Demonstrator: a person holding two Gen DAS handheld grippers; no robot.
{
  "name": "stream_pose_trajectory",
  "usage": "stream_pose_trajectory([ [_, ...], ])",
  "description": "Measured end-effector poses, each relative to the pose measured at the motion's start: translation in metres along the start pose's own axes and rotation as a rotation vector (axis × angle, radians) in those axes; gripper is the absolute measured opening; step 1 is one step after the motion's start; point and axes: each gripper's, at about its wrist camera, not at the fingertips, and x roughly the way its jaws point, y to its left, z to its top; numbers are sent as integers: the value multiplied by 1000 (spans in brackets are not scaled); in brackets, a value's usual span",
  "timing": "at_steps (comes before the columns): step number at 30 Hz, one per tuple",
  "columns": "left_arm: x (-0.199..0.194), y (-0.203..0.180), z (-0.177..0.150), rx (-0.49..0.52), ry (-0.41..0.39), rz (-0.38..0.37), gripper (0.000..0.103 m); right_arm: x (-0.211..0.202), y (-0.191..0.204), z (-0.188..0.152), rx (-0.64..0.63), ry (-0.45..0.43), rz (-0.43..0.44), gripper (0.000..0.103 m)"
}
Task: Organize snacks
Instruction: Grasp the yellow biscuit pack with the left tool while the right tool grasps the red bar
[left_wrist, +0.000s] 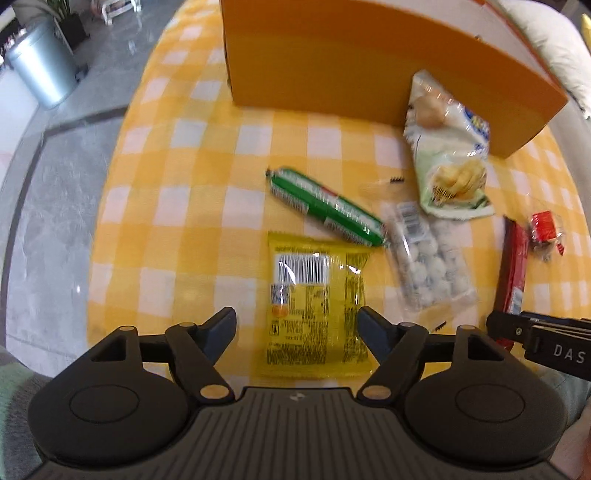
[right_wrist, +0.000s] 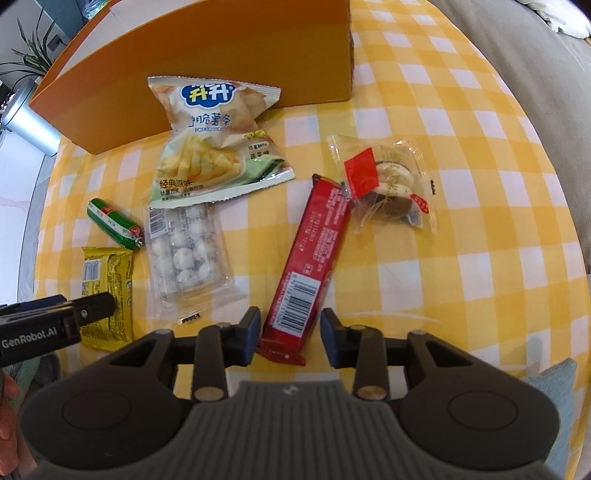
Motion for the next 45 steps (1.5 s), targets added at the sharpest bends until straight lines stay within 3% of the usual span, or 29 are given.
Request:
stream_pose_trajectory([
  [4, 8, 6, 2, -18, 25, -31, 89, 1, 1, 1, -12, -7, -20, 41],
  [9, 11, -2, 3, 21, 26, -9, 91, 2, 1, 4, -12, -21, -26, 42],
  [11, 12, -8, 2, 57, 19, 9, 85, 2, 3, 5, -18, -27, -32, 42],
  [13, 10, -14, -1, 91, 0, 20, 69, 3, 5, 6, -31, -32, -41, 42],
  [16, 7, -18, -3, 114, -19, 17, 60, 4, 9, 5, -54, -35, -56, 42],
  [21, 6, -19, -5, 105, -24, 0, 60, 3, 11, 4, -79, -42, -86, 28],
  [31, -1, -10, -3, 48, -54, -49, 60, -4, 4, 4, -20, -33, -55, 23],
  [45, -43, -4, 1, -30, -139, -121, 60, -50, 2, 4, 10, -137, 5, 22],
])
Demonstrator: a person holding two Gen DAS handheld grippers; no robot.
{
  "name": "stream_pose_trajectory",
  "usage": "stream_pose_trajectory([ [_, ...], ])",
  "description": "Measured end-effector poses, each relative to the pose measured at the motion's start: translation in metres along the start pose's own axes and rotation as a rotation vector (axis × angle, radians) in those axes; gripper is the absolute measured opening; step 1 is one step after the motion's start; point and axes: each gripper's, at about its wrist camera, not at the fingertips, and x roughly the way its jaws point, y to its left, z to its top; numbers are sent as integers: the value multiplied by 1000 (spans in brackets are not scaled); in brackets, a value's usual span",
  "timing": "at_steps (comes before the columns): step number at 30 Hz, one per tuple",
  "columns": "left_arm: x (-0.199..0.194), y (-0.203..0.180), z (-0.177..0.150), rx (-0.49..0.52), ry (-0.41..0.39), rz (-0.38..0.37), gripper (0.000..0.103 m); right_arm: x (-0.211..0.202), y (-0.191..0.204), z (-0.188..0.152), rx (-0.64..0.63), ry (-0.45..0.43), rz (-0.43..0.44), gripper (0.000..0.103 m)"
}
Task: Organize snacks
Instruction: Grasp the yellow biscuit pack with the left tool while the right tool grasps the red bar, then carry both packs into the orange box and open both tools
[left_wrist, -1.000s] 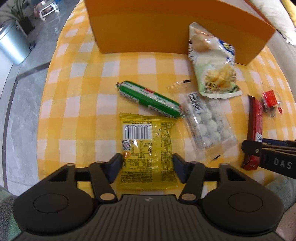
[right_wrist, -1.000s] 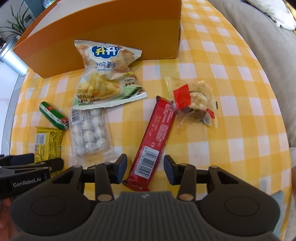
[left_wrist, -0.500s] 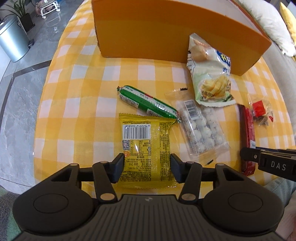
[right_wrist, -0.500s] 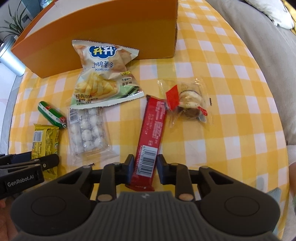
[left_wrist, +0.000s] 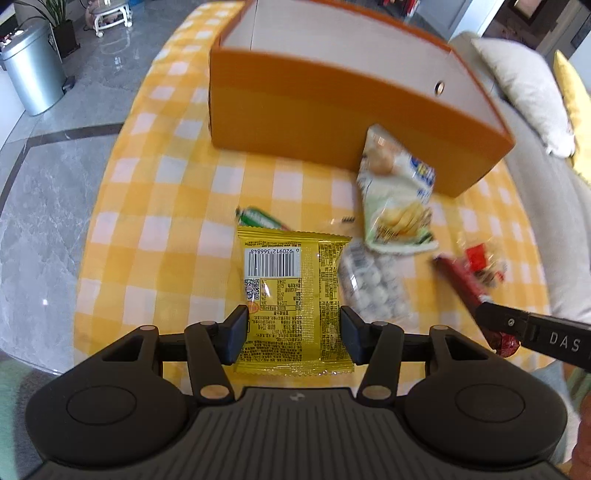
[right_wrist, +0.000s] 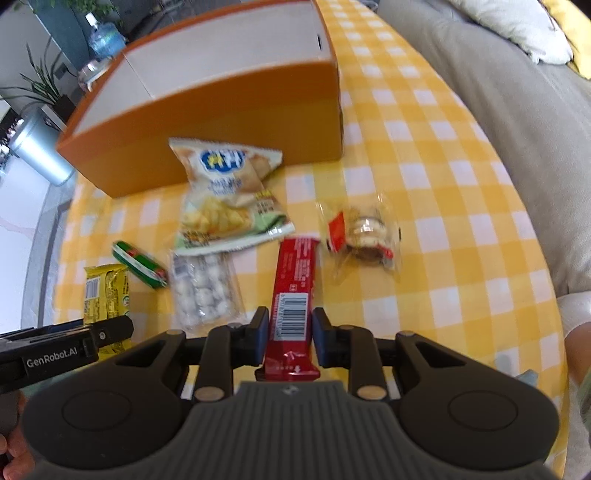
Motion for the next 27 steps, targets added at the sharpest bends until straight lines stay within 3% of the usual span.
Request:
stream_pose_trajectory([
  [15, -60, -31, 47, 67, -182, -68, 60, -58, 4, 22, -28, -171, 99, 21],
  [27, -74, -55, 110, 130, -289, -88, 60, -78, 8, 75, -17, -286, 170, 21],
])
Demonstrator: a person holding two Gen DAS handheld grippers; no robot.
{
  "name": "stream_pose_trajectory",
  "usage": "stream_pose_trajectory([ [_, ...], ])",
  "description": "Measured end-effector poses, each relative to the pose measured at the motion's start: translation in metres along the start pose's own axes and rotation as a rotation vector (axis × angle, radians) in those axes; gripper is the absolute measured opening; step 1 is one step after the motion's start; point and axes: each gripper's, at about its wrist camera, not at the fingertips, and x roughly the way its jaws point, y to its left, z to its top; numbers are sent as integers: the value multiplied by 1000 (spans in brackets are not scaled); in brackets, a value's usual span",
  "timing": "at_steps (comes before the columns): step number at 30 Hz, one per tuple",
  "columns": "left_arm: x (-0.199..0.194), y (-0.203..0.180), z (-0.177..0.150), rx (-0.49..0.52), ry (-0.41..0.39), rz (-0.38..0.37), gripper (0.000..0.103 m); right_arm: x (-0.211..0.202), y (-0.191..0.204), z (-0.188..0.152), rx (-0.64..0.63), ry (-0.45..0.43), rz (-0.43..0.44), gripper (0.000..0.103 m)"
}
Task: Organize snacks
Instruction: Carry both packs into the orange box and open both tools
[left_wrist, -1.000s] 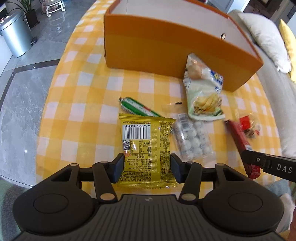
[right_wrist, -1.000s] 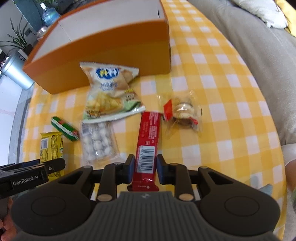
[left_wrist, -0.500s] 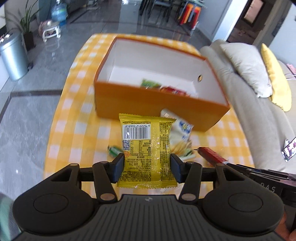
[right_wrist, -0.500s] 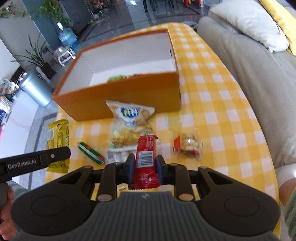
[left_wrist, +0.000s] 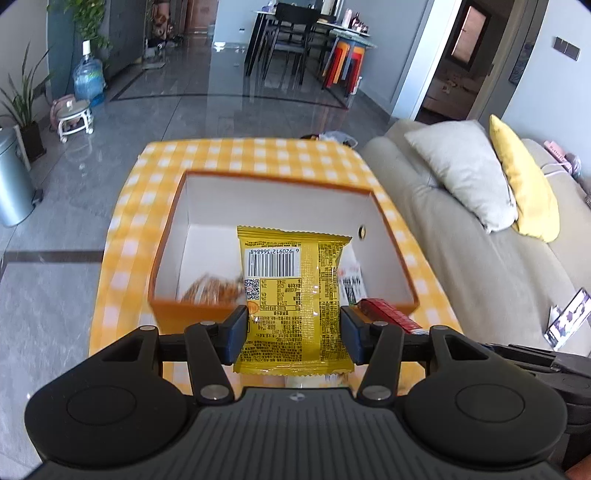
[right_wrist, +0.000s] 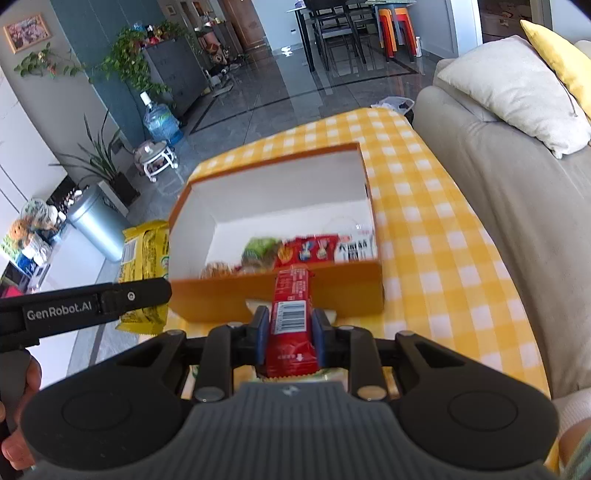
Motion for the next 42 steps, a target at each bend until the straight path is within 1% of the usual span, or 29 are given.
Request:
stream_pose_trajectory([
  [4, 11, 5, 21, 21, -14, 24, 60, 11, 4, 22, 21, -20, 21, 21],
  [8, 27, 14, 40, 36, 9, 53, 60, 26, 10, 46, 30, -43, 61, 21],
  [10, 37, 22, 48, 33, 26, 63, 60, 35, 11, 56, 28, -46, 75, 21],
  [13, 54, 34, 57, 19, 58, 69, 60, 50, 12, 69, 23, -41, 73, 21],
  [16, 76, 46, 61, -3, 103, 62, 60, 69, 12, 81, 23, -26, 67, 22],
  [19, 98, 50, 61, 13, 139, 85, 60, 93, 12, 89, 21, 2, 59, 21],
  [22, 120, 49, 59, 50, 183, 115, 60, 118, 10, 92, 9, 40, 41, 21],
  [25, 140, 43, 56, 123, 223, 162, 60, 139, 9, 92, -12, 79, 41, 21],
  [27, 152, 41, 56, 162, 255, 192, 60, 153, 10, 92, -24, 107, 25, 21],
  [30, 167, 41, 54, 190, 290, 226, 60, 173, 13, 93, -42, 139, 2, 21],
  [35, 186, 39, 52, 258, 329, 267, 60, 194, 18, 87, -95, 168, -23, 21],
  [38, 192, 35, 51, 283, 337, 280, 60, 205, 16, 84, -107, 194, -40, 21],
  [42, 198, 29, 50, 312, 341, 298, 60, 210, 14, 83, -127, 205, -66, 21],
])
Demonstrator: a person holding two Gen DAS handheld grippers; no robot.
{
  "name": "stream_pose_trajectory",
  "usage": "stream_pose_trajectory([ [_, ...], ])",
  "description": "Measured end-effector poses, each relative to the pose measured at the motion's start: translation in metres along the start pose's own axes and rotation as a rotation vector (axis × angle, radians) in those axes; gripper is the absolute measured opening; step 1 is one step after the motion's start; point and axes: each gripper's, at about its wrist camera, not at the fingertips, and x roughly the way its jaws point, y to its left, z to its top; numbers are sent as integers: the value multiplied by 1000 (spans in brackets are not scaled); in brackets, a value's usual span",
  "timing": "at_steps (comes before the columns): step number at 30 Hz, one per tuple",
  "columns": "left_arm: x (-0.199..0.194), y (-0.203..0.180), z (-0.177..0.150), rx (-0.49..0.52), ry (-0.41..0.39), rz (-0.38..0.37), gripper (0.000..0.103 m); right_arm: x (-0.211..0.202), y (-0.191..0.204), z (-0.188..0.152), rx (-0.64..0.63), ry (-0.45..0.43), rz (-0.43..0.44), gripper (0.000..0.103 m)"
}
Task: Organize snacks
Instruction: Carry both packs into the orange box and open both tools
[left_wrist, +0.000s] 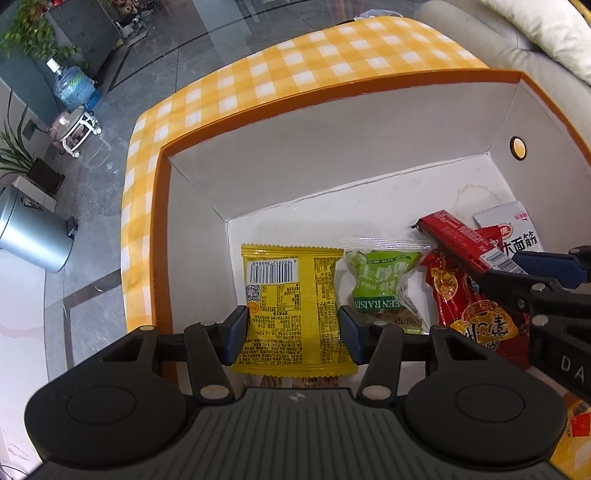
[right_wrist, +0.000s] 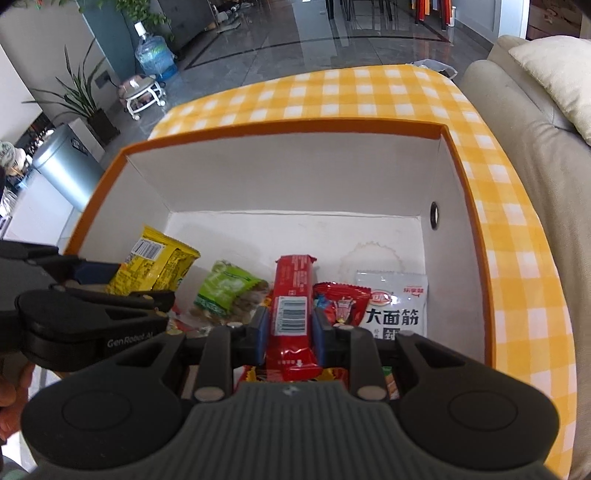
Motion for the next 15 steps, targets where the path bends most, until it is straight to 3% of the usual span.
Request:
stream_pose_trajectory([
  [15, 3, -10, 1, 67, -13, 94, 65, -1, 3, -4, -16, 22, -10, 22],
])
